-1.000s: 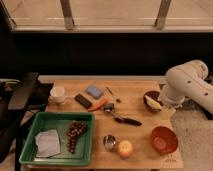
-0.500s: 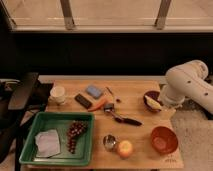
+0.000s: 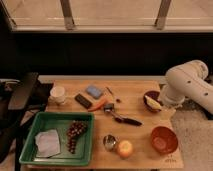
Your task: Place eraser in table surface
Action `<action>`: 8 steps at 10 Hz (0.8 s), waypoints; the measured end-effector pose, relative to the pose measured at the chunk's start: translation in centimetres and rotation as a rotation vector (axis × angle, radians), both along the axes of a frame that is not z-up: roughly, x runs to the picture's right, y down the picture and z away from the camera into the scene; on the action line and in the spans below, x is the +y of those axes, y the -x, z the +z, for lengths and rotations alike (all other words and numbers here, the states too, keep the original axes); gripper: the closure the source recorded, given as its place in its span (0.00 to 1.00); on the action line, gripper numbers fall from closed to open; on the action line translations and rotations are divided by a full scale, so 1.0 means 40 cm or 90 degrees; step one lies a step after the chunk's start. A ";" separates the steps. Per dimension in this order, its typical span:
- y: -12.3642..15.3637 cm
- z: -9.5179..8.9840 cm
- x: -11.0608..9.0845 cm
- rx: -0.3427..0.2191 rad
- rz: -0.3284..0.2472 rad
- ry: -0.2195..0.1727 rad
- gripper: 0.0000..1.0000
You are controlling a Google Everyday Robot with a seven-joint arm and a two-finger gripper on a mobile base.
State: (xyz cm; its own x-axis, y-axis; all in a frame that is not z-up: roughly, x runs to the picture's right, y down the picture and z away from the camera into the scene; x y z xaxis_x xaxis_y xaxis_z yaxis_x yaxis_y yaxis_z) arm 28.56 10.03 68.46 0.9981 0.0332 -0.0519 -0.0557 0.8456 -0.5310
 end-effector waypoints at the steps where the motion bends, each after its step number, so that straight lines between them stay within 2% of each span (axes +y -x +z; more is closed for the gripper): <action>1: 0.000 0.000 0.000 0.000 0.000 0.000 0.35; 5: 0.002 0.001 -0.006 -0.009 0.004 0.001 0.35; 7: 0.002 0.009 -0.022 -0.081 0.041 0.015 0.35; 8: 0.002 0.015 -0.031 -0.139 0.076 0.019 0.35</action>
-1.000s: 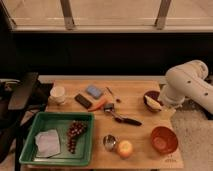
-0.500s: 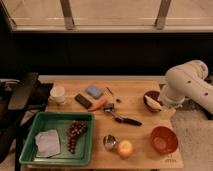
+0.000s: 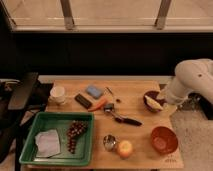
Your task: Place eraser in table surface
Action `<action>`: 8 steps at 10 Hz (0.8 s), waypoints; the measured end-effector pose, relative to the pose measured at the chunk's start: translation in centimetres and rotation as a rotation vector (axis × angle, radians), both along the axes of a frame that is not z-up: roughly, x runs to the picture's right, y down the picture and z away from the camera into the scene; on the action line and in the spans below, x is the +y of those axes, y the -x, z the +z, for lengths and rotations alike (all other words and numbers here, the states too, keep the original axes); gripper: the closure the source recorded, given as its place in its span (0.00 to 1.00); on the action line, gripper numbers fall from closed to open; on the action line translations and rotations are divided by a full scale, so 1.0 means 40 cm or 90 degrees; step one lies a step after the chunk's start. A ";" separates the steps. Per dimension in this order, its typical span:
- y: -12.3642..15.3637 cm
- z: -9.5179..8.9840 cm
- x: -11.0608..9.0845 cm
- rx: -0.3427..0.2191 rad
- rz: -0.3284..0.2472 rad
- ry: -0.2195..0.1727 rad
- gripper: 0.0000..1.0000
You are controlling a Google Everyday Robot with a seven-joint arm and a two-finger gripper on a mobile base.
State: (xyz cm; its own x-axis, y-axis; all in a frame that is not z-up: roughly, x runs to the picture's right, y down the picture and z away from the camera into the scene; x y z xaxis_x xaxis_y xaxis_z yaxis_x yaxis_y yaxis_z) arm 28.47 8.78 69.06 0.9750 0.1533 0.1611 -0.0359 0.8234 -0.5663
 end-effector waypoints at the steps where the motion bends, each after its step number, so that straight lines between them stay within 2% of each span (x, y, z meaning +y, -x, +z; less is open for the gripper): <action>1: 0.023 0.010 -0.017 -0.052 0.025 -0.003 0.35; 2: 0.058 0.016 -0.029 -0.083 0.033 -0.006 0.35; 3: 0.105 0.020 -0.041 -0.094 0.027 -0.012 0.35; 7: 0.320 0.018 -0.069 -0.093 -0.025 -0.078 0.35; 8: 0.396 0.015 -0.066 -0.087 -0.054 -0.103 0.35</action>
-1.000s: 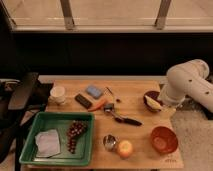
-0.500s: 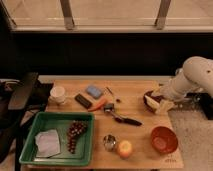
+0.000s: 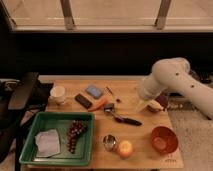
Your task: Place eraser in table surface
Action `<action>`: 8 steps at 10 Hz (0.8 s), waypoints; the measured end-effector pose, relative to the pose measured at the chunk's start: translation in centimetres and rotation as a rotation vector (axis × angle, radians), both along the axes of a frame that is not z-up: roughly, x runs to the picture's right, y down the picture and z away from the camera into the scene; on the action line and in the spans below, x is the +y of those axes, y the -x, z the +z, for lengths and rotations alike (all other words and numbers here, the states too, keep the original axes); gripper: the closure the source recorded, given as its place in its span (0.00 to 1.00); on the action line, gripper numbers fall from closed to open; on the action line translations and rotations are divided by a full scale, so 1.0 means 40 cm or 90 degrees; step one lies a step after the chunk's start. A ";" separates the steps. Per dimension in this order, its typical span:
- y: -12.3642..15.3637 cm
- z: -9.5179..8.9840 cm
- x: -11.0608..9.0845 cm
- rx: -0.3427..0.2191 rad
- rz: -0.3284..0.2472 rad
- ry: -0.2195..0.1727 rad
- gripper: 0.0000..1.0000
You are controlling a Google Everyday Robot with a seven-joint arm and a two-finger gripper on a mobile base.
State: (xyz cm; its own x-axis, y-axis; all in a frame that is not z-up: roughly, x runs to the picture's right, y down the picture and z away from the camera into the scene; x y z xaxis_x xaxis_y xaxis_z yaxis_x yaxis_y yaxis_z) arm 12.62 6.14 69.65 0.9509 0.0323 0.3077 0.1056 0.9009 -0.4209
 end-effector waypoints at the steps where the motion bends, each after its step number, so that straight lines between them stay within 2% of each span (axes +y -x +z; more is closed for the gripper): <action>1: 0.052 0.000 0.006 0.001 -0.025 -0.014 0.35; 2: 0.077 -0.004 0.009 -0.001 -0.033 -0.018 0.35; 6: 0.078 -0.002 0.008 0.002 -0.037 -0.021 0.35; 8: 0.083 0.013 0.013 -0.017 -0.035 -0.013 0.35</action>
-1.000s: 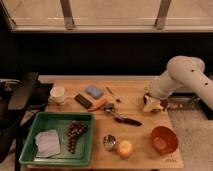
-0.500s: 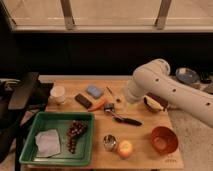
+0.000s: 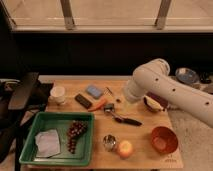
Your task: Place eraser in table surface
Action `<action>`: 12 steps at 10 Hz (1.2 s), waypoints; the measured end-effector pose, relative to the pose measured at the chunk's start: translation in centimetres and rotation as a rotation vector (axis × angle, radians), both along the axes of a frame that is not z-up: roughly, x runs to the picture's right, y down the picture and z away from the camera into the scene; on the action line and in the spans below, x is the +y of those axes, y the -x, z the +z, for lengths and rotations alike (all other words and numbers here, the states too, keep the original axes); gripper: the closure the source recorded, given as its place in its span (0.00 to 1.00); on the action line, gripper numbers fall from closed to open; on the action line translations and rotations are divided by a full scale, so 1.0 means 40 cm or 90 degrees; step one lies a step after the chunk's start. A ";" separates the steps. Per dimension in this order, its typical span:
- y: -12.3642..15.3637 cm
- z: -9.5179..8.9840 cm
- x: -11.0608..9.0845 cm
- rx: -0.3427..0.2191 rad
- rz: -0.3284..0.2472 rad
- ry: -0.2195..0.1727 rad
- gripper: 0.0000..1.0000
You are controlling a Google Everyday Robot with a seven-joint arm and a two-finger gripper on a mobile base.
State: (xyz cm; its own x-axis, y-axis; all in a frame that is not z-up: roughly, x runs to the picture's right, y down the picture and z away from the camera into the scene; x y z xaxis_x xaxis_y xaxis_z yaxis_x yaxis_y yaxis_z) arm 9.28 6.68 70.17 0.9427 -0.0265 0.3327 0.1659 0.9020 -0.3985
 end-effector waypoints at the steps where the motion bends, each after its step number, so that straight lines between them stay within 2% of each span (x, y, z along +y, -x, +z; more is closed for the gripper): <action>1: 0.024 0.012 0.002 -0.016 0.002 0.002 0.35; 4: 0.135 0.059 -0.006 -0.016 0.022 0.006 0.35; 6: 0.186 0.096 -0.014 0.015 0.055 0.010 0.35; 9: 0.273 0.151 -0.024 0.062 0.132 0.028 0.35; 12: 0.377 0.176 -0.021 0.076 0.158 0.050 0.35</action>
